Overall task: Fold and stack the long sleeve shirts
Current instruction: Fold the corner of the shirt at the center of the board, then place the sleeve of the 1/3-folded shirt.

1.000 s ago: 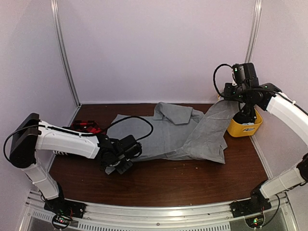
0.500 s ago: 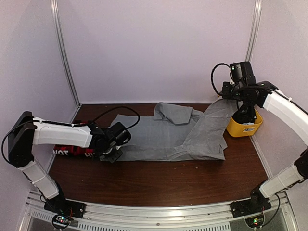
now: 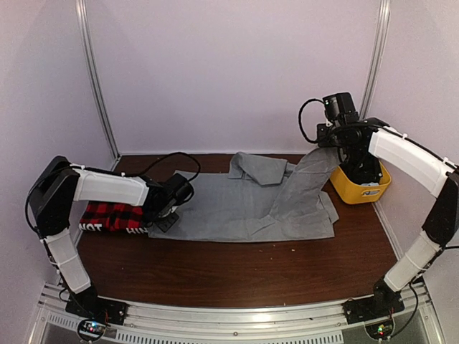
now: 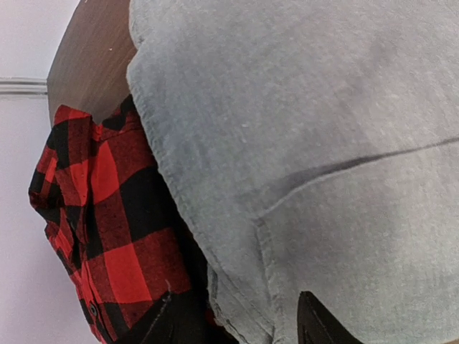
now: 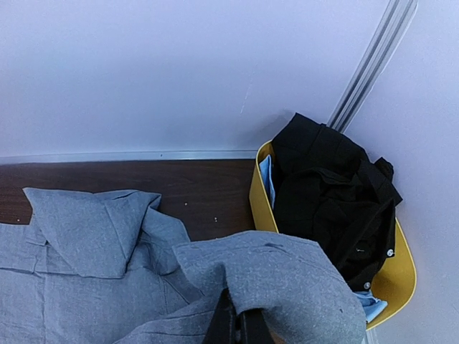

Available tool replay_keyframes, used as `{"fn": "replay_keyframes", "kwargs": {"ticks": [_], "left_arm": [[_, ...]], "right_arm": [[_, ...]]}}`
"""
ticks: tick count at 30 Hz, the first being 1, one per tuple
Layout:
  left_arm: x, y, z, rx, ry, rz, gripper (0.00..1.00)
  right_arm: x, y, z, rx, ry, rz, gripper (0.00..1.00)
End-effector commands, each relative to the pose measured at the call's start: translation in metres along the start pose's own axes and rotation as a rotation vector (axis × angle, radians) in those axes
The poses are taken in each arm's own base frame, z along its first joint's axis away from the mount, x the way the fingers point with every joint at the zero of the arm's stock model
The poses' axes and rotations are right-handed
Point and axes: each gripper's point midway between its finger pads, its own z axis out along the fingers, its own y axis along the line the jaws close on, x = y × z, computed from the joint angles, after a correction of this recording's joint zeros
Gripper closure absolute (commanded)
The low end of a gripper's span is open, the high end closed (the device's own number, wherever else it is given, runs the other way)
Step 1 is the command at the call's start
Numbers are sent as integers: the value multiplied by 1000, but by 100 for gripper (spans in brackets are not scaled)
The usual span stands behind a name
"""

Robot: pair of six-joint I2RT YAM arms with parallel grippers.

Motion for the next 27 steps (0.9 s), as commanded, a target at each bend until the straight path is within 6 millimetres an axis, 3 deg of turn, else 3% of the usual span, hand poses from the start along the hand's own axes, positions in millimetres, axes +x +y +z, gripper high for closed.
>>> {"fn": "replay_keyframes", "kwargs": {"ticks": [1,10,16,22,27], "left_arm": [[-5,24,1,-85,11,-47,40],[-32,26,-25,18,-115,-177,31],[-68,25,-66,180,-298,-291,19],[-98,24,-116,371,-510,-373,8],[-103,27,-132,410,-563,-388,7]], "right_arm": [[-20,-2,3,16,-54,2,100],[-17,23,3,-20,-24,13,100],[-1,53,-23,-51,-20,15,100],[43,94,-56,-106,21,-2,99],[102,129,-70,-130,96,-56,97]]}}
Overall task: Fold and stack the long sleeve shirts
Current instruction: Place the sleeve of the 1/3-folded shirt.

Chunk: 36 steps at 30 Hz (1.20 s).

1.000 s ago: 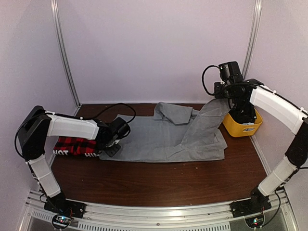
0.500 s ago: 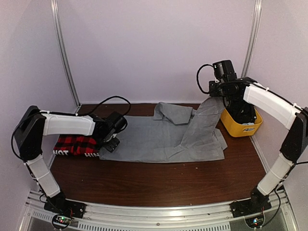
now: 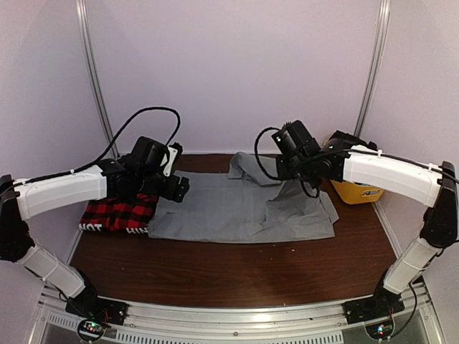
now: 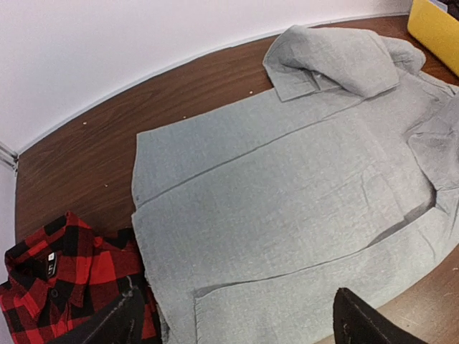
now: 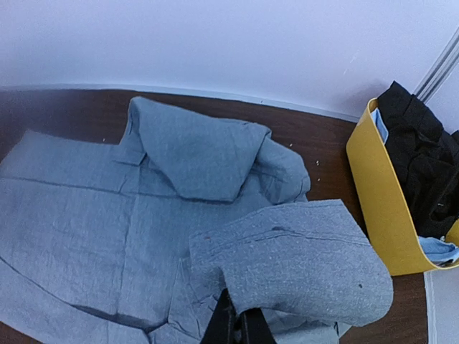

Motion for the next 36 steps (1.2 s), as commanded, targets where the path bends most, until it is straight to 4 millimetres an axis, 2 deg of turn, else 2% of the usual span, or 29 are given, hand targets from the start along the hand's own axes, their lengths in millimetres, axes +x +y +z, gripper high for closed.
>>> {"fn": "replay_keyframes", "kwargs": {"ticks": [1,3,4,6,8,10,13,14,16,18,20,24,28,36], "left_arm": [[-15,-14,-6,92,-69,-42,7],[-14,-14,-6,94,-68,-46,7],[-13,-14,-6,97,-70,-51,7],[-11,-17,-5,116,-71,-56,7],[-9,-21,-4,135,-69,-57,6],[-7,-23,-2,143,-64,-58,6],[-6,-24,2,145,-58,-54,6],[-5,-25,3,146,-55,-53,6],[-3,-25,5,147,-50,-53,6],[-1,-26,8,149,-46,-53,6],[3,-28,10,157,-35,-53,6],[10,-32,14,175,-17,-57,6],[13,-32,14,174,-11,-56,6],[20,-36,19,191,9,-58,6]], "right_arm": [[49,19,-6,11,67,9,96],[77,45,-3,-54,113,3,94],[87,50,-1,-61,131,7,93],[113,62,0,-70,188,0,85],[127,69,-3,-85,216,-6,71],[133,74,-13,-108,225,-14,53],[131,74,-29,-144,227,-14,25],[129,74,-34,-162,230,-10,18],[124,73,-44,-204,230,3,10],[118,66,-48,-220,212,16,8],[116,53,-42,-214,209,35,8],[112,30,-14,-232,223,97,9],[105,18,22,-288,225,183,13],[132,18,78,-318,322,205,23]]}}
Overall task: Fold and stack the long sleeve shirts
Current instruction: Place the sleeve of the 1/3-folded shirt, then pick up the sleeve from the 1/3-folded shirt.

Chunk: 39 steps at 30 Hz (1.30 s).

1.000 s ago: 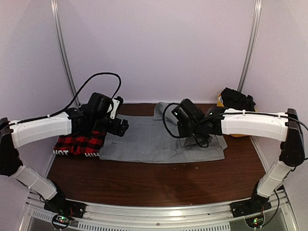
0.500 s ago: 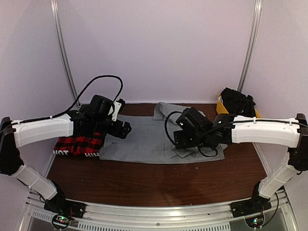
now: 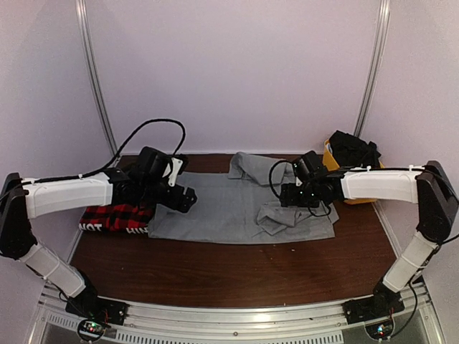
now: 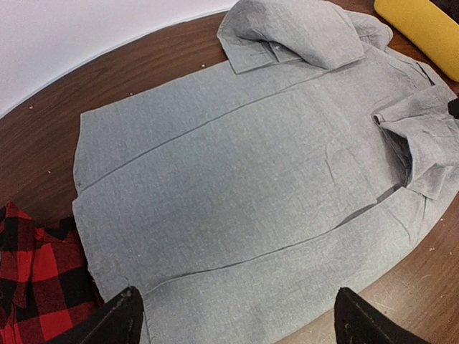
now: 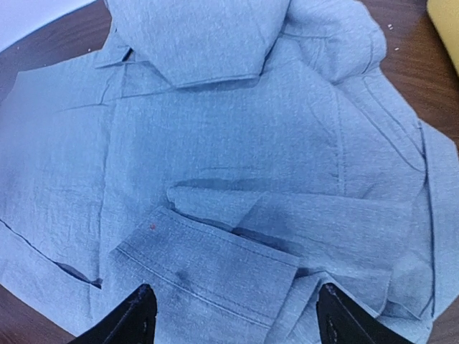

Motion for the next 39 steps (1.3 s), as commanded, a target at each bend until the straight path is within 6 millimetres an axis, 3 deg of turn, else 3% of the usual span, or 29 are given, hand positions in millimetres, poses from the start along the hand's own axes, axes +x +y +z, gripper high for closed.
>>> {"fn": "replay_keyframes", "kwargs": {"ticks": [1,7,19,25,30,36,39], "left_arm": [[-1,-6,8,34,-15,-17,6],[4,-8,10,47,-4,-13,6],[11,-10,16,57,17,-16,6],[15,-10,17,59,24,-17,6],[17,-10,18,58,27,-15,6],[18,-10,20,57,32,-12,6],[17,-9,20,54,30,-17,6]], "right_arm": [[2,11,26,-103,35,3,24],[13,1,48,-82,69,8,28],[35,-22,56,-52,99,45,28],[42,-17,60,-97,112,62,33],[44,-13,60,-131,109,75,46],[37,-8,55,-150,90,65,72],[25,-5,46,-163,57,52,89]]}}
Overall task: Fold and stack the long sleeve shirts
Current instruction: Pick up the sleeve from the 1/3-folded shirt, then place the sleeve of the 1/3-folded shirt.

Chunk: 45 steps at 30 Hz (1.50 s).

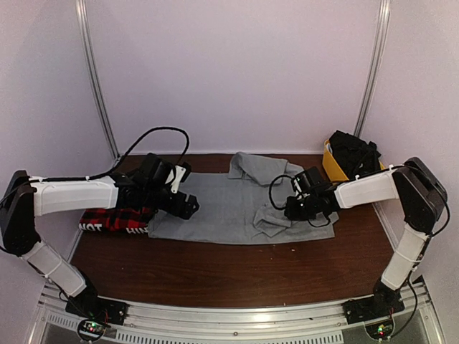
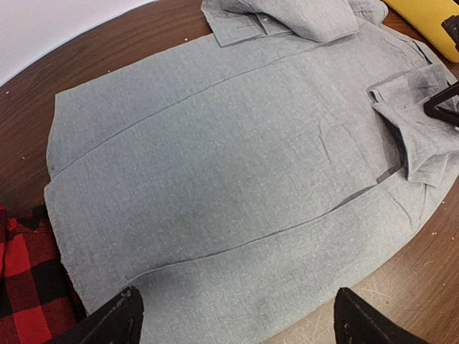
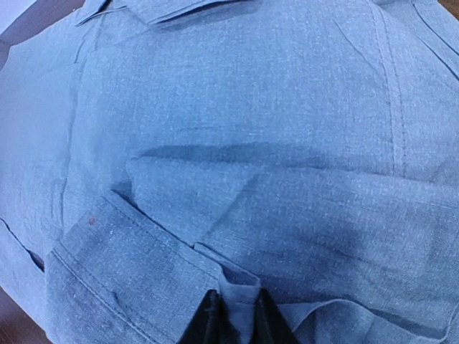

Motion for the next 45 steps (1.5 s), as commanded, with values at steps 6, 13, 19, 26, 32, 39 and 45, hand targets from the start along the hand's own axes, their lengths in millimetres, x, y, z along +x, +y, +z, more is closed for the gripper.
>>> {"fn": "replay_keyframes", "kwargs": {"ticks": [6,13,19,26,32,39,45], "left_arm": [[-15,-4,-1,26,-65,-33,2],[-37,-14,-12,80,-138,-41,2],[-61,-23,-22,120,-201,-20,2],[-74,-38,-19,195,-226,11,3],[-89,-75,-14,405,-268,36,2],[-82,-85,-4,467,-234,7,2],[-72,-79,-7,444,-223,-5,2]], "right_arm": [[-54,30,-49,-78,-164,-82,100],[-104,58,-86,-111,-280,-199,100],[-133,72,-112,-112,-346,-291,100],[-134,73,-115,-153,-364,-307,100],[-98,66,-95,-226,-343,-307,100],[-36,25,-60,-171,-222,-224,89],[-11,-3,-84,-87,-198,-176,52]]}}
